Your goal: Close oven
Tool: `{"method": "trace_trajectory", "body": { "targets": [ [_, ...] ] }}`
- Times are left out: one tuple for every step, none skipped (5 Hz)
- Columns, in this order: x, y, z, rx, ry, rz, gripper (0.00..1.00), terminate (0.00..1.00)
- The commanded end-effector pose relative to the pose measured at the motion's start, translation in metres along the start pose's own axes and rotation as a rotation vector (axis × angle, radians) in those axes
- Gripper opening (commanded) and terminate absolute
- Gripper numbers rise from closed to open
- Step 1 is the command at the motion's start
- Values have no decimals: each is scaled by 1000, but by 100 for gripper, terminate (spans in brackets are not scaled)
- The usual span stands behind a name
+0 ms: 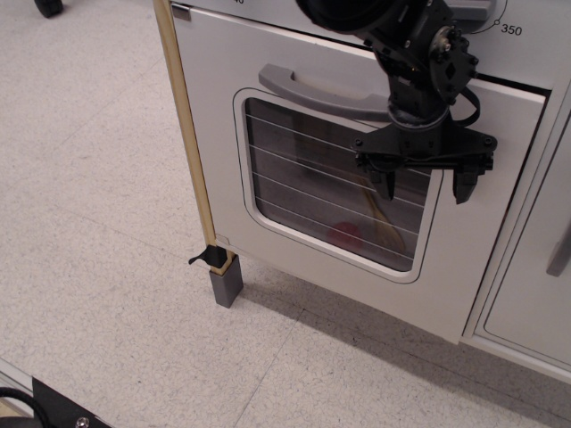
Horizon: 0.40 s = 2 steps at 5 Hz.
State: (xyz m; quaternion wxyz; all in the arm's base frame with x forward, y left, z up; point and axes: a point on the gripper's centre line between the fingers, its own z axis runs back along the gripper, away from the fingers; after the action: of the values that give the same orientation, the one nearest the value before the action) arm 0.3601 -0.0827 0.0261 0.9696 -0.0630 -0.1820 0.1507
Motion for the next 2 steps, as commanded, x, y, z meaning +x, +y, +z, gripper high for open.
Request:
{"method": "trace_trajectory", "body": {
  "targets": [
    [20, -10, 11, -18, -55, 23, 100, 0],
    [21, -10, 11, -15, -61, 23, 100, 0]
  ]
}}
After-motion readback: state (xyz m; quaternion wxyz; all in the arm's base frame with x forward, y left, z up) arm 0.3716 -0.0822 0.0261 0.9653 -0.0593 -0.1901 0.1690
